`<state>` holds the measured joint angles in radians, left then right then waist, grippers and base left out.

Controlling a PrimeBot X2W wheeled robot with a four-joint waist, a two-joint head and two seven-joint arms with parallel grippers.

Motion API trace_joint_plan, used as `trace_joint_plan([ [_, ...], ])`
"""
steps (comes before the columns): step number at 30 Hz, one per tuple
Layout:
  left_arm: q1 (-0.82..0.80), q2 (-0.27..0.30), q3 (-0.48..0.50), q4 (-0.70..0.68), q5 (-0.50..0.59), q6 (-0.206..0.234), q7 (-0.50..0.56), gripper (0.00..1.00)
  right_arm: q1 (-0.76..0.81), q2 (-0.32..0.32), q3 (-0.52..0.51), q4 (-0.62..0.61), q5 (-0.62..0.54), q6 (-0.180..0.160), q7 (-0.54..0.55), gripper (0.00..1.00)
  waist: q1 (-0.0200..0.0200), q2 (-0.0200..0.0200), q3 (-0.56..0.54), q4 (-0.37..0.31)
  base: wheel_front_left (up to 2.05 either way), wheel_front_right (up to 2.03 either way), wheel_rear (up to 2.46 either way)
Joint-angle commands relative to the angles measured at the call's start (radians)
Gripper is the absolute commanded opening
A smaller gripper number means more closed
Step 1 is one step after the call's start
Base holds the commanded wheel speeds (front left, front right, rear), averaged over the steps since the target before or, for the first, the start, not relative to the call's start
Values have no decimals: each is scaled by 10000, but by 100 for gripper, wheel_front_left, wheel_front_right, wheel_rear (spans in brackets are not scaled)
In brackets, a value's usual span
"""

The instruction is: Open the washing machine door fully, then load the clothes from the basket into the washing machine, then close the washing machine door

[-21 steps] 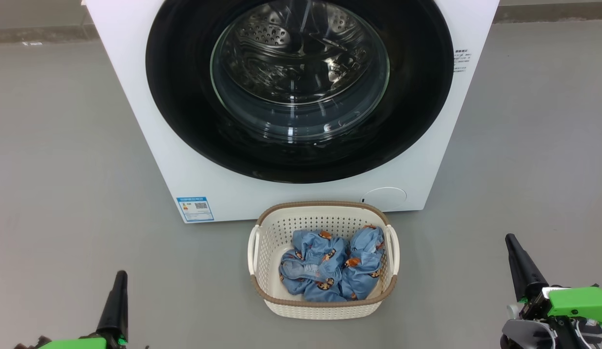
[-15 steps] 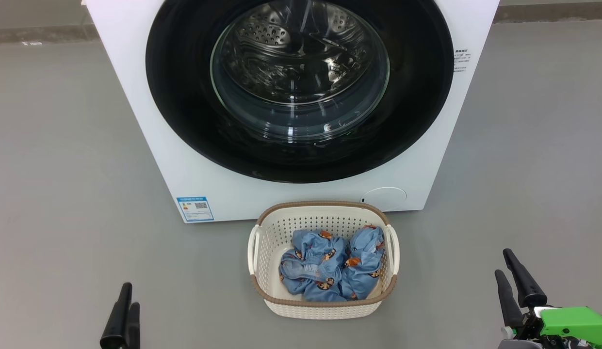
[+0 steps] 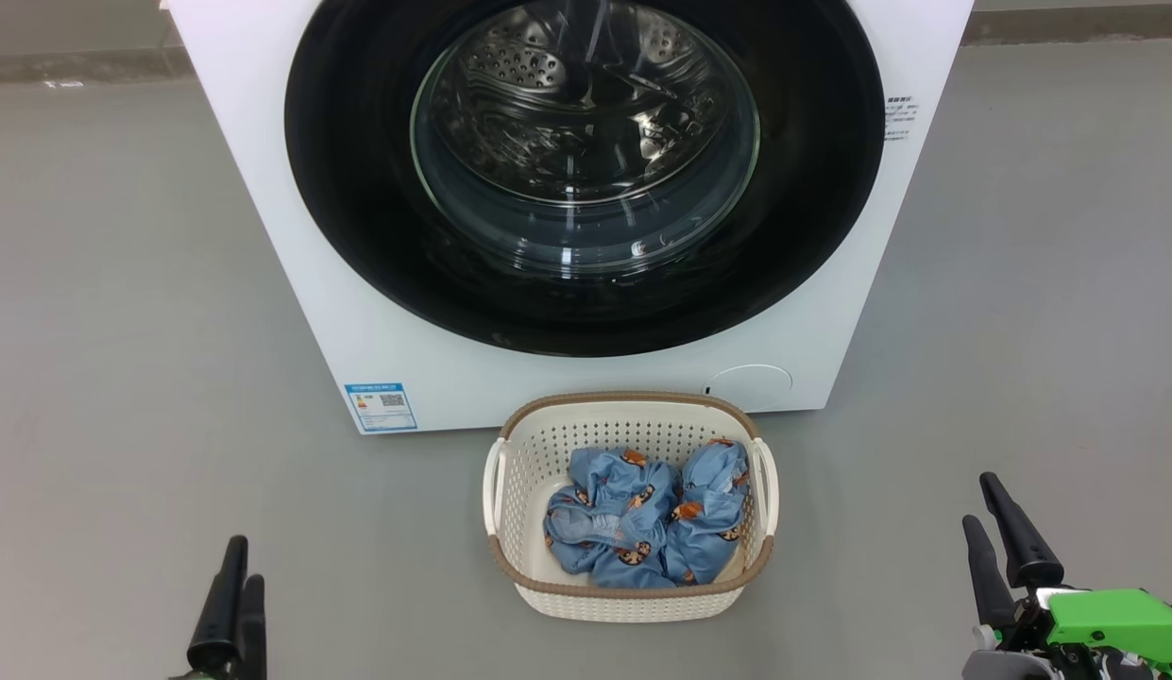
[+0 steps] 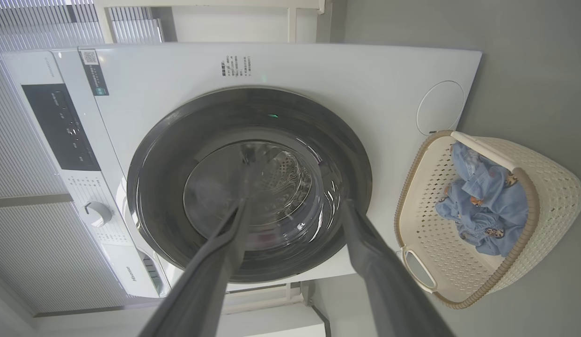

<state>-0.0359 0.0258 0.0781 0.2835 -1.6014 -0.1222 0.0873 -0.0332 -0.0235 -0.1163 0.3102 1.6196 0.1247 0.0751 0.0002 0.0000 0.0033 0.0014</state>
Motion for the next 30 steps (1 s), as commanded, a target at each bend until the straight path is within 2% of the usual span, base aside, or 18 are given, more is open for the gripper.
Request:
trace_joint_plan([
  [1, -423, 124, 90, -384, -16, -13, -73, 100, -545, -119, 77, -321, -72, 17, -103, 100, -1, 0, 1, 1, 0, 0, 0],
  [30, -725, 609, -508, -953, 979, -32, -949, 100, -1156, -523, 991, -615, -1069, 28, -1012, 100, -2, 0, -28, 11, 0, 0, 0],
])
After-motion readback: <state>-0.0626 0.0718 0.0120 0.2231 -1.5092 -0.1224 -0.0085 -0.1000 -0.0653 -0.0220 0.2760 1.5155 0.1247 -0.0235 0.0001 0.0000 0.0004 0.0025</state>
